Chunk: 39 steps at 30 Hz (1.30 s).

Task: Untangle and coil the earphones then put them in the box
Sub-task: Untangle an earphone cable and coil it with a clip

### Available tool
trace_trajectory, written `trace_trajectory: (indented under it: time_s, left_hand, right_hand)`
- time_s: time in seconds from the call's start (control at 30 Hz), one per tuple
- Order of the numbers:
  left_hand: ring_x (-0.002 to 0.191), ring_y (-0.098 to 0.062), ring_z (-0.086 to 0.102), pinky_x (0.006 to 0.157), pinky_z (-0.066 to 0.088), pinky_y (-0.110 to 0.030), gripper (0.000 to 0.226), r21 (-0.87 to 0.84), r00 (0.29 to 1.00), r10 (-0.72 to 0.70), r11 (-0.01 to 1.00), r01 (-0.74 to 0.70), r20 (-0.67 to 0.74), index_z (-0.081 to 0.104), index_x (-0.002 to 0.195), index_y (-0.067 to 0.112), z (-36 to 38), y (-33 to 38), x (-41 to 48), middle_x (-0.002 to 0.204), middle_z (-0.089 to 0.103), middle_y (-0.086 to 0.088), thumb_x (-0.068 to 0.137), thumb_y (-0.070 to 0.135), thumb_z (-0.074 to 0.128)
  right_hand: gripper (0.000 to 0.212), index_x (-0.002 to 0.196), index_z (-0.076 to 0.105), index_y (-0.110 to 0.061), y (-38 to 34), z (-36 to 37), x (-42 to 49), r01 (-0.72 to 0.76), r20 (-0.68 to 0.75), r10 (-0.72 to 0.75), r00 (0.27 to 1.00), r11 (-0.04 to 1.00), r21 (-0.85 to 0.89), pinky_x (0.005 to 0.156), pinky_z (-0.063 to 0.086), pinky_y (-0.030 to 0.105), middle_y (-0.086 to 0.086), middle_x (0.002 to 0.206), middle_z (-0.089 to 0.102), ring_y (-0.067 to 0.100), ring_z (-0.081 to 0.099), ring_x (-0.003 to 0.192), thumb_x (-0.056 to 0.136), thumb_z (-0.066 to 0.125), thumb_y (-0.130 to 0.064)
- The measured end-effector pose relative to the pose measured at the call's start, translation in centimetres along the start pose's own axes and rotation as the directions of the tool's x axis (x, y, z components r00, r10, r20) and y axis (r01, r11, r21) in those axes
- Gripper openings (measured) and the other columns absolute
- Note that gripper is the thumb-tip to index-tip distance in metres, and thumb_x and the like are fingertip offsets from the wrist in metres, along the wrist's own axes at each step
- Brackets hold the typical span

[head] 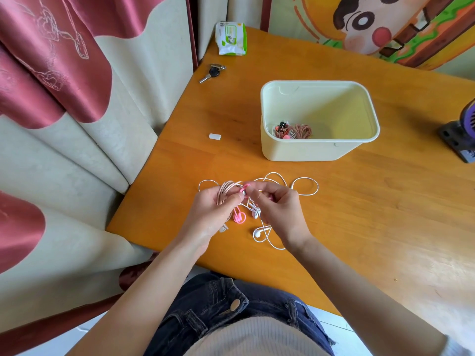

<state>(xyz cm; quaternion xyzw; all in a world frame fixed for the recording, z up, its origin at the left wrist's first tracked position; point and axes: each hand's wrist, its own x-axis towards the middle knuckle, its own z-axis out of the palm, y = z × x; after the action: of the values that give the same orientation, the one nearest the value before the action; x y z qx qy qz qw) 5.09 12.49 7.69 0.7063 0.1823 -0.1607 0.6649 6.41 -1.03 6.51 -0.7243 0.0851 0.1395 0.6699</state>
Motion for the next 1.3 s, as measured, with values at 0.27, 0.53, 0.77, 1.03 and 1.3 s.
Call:
trace_trajectory:
  time_s: [0.27,0.53,0.77,1.03,1.3]
  left_hand:
    - [0.044,-0.005,0.033,0.046,0.029,-0.018,0.020,0.001,0.998,-0.063,0.998,0.063,0.004,0.068,0.083,0.005,0.0,-0.1,0.3,0.050,0.039,0.010,0.089,0.023,0.061]
    - [0.044,-0.004,0.036,0.044,0.030,-0.015,0.016,-0.056,0.992,-0.112,0.993,0.109,-0.064,0.067,0.080,0.006,0.7,0.2,0.5,0.050,0.057,0.013,0.088,0.019,0.061]
    - [0.046,-0.003,0.037,0.044,0.030,-0.015,0.017,-0.139,0.993,-0.112,0.985,0.105,-0.043,0.068,0.090,0.000,0.5,0.1,0.5,0.056,0.059,0.008,0.091,0.012,0.056]
    - [0.048,-0.005,0.036,0.045,0.028,-0.016,0.018,-0.380,0.978,-0.184,0.902,0.206,0.094,0.064,0.081,0.006,-0.1,0.3,0.8,0.065,0.061,-0.002,0.092,0.013,0.053]
    - [0.056,-0.009,0.029,0.047,0.028,-0.016,0.020,-0.273,0.991,-0.061,0.958,0.092,0.119,0.060,0.095,-0.007,-0.4,-0.3,0.6,0.067,0.039,-0.004,0.090,0.012,0.058]
  right_hand:
    - [0.008,0.087,0.071,-0.018,0.1,0.1,-0.2,-0.023,-0.010,0.023,1.000,0.997,0.069,0.041,0.031,0.015,-0.013,0.040,0.044,0.007,0.033,0.039,0.088,0.063,-0.017]
    - [0.015,0.079,0.071,-0.030,0.4,0.4,-0.4,0.202,-0.132,-0.205,0.970,0.979,-0.041,0.047,0.032,0.014,-0.007,0.052,0.049,0.005,0.036,0.042,0.081,0.071,-0.015]
    - [0.018,0.097,0.073,-0.020,1.2,-0.1,-0.1,0.460,-0.063,-0.514,0.856,0.811,-0.363,0.055,0.029,0.008,-0.016,0.059,0.032,0.001,0.037,0.055,0.080,0.071,-0.012]
    - [0.022,0.106,0.072,-0.016,1.6,-0.6,0.3,0.544,0.067,-0.593,0.802,0.679,-0.493,0.055,0.030,0.008,-0.021,0.067,0.030,-0.002,0.038,0.059,0.086,0.063,-0.016]
    - [0.006,0.090,0.068,-0.024,0.0,-0.1,0.0,0.137,0.041,-0.134,0.990,0.988,-0.067,0.043,0.035,0.018,-0.013,0.046,0.038,0.010,0.039,0.042,0.087,0.064,-0.020]
